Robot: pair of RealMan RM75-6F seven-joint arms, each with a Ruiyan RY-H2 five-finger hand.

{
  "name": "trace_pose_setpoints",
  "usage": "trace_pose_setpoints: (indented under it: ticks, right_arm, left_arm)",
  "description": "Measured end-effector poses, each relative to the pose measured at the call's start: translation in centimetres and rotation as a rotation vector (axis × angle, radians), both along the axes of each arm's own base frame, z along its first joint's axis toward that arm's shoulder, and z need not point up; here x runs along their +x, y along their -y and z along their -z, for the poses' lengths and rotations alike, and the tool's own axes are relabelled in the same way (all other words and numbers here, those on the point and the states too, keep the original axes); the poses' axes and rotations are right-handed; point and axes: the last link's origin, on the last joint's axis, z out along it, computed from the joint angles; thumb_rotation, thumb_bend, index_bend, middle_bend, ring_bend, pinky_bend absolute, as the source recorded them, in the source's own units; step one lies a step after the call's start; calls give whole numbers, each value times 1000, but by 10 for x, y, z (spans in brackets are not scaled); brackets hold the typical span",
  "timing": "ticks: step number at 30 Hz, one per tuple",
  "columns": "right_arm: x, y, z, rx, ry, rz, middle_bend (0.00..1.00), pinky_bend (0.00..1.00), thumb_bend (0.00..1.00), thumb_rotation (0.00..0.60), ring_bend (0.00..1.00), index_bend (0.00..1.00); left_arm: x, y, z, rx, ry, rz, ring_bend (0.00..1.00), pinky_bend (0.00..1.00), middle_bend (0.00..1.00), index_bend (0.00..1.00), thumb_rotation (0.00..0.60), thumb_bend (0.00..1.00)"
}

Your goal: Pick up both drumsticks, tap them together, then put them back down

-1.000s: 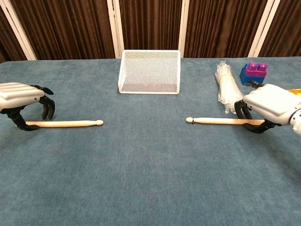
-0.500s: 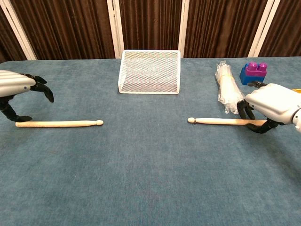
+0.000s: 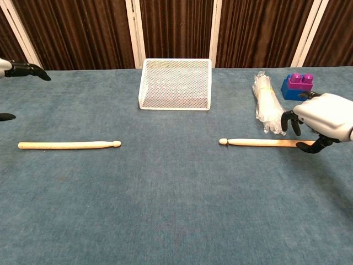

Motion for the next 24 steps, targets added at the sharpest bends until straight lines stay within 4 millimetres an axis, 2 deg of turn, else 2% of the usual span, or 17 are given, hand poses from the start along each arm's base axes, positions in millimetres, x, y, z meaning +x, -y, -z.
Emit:
trace_pose_setpoints:
  ticks: [6,10,14,18,21,24]
  right_arm:
    - [6,-3,-8,-20,19,51,351,0,336,600,262,250]
    - [11,-5,-30,-62,88,84,246,0,332,600,210,141]
    - [10,-9,-58,-131,171,92,182,0,332,600,166,85]
    - [2,-15,-84,-173,261,85,175,0,332,600,145,82]
    - [-10,-24,-107,-198,326,71,175,0,331,600,144,82]
    - [-25,-43,-133,-216,350,46,175,0,331,600,144,82]
  left_arm:
    - [9,17,-16,6,9,17,0,0,0,54,600,434]
    - [13,39,-29,33,12,32,0,0,0,50,600,434]
    - [-2,74,-46,109,-2,-4,0,0,0,50,600,434]
    - [-24,111,-60,194,-25,-68,0,0,0,50,600,435]
    - [-41,137,-70,250,-33,-116,0,0,0,51,600,438]
    - [-52,156,-78,299,-13,-134,0,0,0,53,600,441]
